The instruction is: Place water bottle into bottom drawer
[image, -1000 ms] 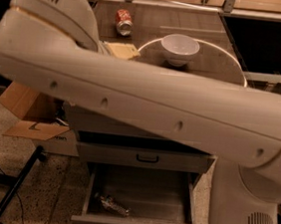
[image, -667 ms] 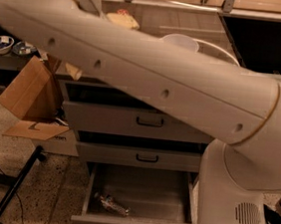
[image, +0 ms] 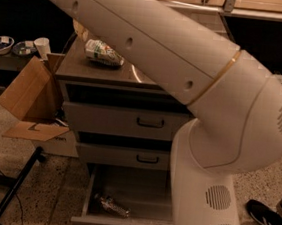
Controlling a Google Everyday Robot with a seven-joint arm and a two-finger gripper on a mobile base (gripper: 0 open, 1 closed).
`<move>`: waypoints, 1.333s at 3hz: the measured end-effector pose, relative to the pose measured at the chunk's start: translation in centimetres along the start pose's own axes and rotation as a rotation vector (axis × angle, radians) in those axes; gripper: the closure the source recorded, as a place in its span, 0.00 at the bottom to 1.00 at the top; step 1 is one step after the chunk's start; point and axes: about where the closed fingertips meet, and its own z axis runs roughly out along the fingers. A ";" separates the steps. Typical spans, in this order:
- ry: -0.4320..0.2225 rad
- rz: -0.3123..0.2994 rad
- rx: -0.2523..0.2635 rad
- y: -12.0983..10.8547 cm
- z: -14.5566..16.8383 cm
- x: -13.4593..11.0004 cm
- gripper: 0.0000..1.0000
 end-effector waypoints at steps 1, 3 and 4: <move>0.017 0.047 0.052 -3.0 0.2 -2.8 0.00; 0.049 0.164 0.119 -9.4 5.5 -6.1 0.00; 0.076 0.201 0.077 -10.0 10.1 -5.6 0.00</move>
Offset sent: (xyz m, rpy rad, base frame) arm 0.1168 -0.0791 0.0920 0.0609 -0.0716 -0.3358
